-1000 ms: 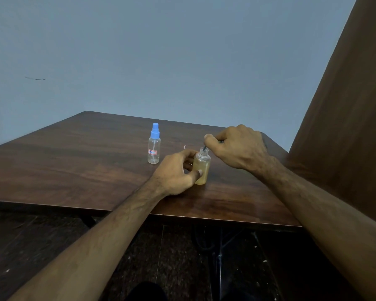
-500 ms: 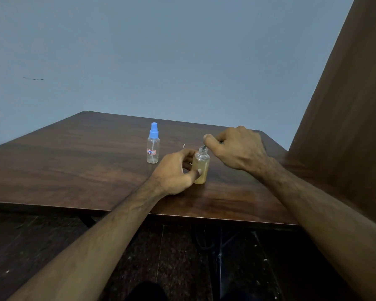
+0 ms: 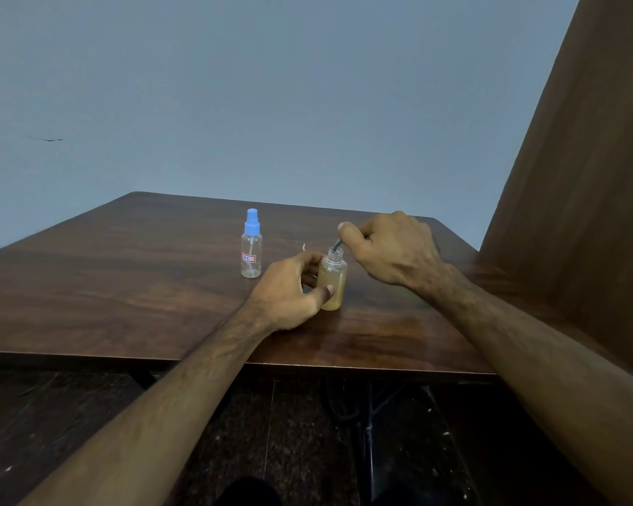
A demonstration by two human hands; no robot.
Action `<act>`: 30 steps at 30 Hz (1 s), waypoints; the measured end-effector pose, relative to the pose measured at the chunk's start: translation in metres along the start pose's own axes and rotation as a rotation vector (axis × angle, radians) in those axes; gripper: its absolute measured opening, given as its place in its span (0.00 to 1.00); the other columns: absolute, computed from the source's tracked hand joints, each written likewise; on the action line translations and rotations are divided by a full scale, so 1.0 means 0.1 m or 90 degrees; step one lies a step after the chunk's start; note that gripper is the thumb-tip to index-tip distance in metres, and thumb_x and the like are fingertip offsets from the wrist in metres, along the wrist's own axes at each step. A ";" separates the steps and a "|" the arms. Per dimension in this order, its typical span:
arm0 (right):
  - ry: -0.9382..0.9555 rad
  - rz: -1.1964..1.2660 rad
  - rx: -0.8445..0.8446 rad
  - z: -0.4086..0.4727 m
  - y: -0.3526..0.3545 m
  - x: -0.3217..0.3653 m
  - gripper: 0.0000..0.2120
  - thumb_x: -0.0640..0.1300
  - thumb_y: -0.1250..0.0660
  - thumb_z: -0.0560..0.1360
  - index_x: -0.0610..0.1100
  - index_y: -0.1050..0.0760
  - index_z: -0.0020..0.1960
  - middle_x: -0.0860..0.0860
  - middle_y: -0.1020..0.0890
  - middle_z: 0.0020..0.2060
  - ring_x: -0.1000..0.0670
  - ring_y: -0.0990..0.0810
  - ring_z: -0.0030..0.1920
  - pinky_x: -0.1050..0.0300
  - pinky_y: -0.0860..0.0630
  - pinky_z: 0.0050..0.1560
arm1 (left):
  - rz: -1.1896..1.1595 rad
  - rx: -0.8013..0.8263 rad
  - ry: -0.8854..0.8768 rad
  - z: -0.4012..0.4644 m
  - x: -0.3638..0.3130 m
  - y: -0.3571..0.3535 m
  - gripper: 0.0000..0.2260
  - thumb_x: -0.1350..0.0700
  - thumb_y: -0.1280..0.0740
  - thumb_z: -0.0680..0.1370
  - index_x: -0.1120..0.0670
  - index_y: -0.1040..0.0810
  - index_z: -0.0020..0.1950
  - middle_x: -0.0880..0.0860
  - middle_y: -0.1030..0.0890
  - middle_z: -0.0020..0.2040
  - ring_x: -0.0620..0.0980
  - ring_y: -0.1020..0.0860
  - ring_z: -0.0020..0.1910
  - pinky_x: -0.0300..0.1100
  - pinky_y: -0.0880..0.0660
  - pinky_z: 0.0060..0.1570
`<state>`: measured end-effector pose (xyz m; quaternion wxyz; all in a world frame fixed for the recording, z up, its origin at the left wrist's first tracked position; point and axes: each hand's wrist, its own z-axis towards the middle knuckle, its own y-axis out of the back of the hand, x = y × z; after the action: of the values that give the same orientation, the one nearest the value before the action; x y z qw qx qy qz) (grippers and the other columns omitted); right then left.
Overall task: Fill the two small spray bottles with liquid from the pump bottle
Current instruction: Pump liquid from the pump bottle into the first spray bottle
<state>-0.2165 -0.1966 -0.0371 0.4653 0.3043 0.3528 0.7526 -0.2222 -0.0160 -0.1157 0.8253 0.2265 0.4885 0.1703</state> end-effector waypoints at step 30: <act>-0.040 -0.011 0.026 -0.08 -0.08 -0.06 0.42 0.76 0.54 0.78 0.44 0.23 0.29 0.51 0.22 0.25 0.50 0.24 0.30 0.55 0.33 0.36 | -0.017 0.004 0.002 -0.03 -0.02 0.00 0.20 0.52 0.28 0.72 0.52 0.22 0.64 0.45 0.16 0.52 0.42 0.17 0.51 0.44 0.19 0.56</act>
<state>-0.2165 -0.2017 -0.0493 0.4763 0.3339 0.3562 0.7313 -0.2257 -0.0164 -0.1152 0.8261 0.2219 0.4933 0.1581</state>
